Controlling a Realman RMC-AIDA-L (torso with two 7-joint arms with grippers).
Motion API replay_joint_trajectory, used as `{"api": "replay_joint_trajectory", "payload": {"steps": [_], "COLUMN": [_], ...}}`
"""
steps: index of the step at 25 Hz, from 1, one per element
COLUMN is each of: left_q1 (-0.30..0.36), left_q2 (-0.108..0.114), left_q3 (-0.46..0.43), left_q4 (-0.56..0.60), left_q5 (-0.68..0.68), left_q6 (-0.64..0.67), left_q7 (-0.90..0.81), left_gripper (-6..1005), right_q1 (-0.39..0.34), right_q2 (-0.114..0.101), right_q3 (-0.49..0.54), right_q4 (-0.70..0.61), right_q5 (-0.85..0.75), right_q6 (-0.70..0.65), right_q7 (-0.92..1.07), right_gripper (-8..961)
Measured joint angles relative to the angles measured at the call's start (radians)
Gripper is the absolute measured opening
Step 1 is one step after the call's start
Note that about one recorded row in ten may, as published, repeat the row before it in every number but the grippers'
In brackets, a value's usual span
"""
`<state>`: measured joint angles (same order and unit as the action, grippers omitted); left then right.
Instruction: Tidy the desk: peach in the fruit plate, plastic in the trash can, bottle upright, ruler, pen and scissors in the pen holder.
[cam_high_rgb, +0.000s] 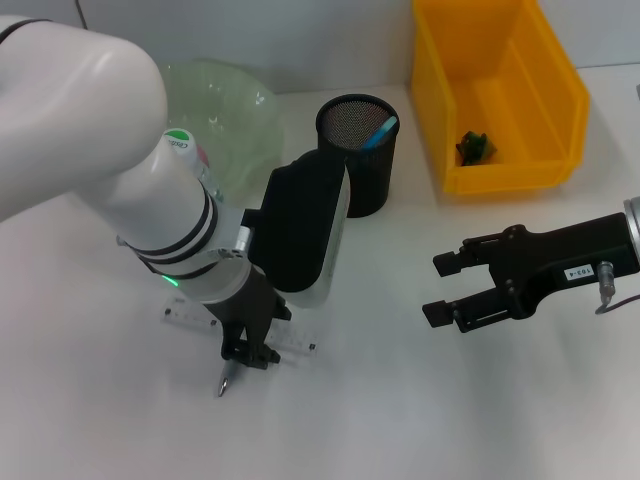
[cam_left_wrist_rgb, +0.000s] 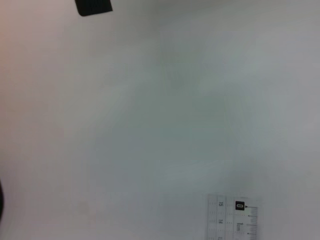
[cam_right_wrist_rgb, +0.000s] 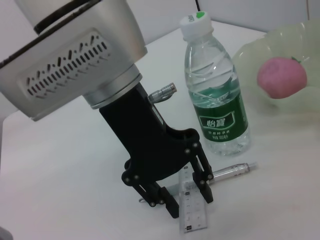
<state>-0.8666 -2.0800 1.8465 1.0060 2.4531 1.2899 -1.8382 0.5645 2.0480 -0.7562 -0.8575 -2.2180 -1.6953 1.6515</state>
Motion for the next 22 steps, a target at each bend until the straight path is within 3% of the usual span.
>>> {"api": "replay_joint_trajectory", "payload": {"steps": [10, 22], "left_q1": [0.0, 0.016], "left_q2": [0.0, 0.0], "left_q3": [0.001, -0.004], "left_q4": [-0.01, 0.006], "left_q5": [-0.004, -0.008], "left_q6": [-0.014, -0.016], "left_q7": [0.019, 0.01], "left_gripper": [476, 383], "right_q1": [0.002, 0.002], "right_q2": [0.002, 0.001], "right_q3": [0.0, 0.0], "right_q4": [0.0, 0.0], "right_q5": [0.0, 0.001], "right_q6": [0.0, 0.001], "right_q7": [0.003, 0.002], "right_gripper": [817, 817]}}
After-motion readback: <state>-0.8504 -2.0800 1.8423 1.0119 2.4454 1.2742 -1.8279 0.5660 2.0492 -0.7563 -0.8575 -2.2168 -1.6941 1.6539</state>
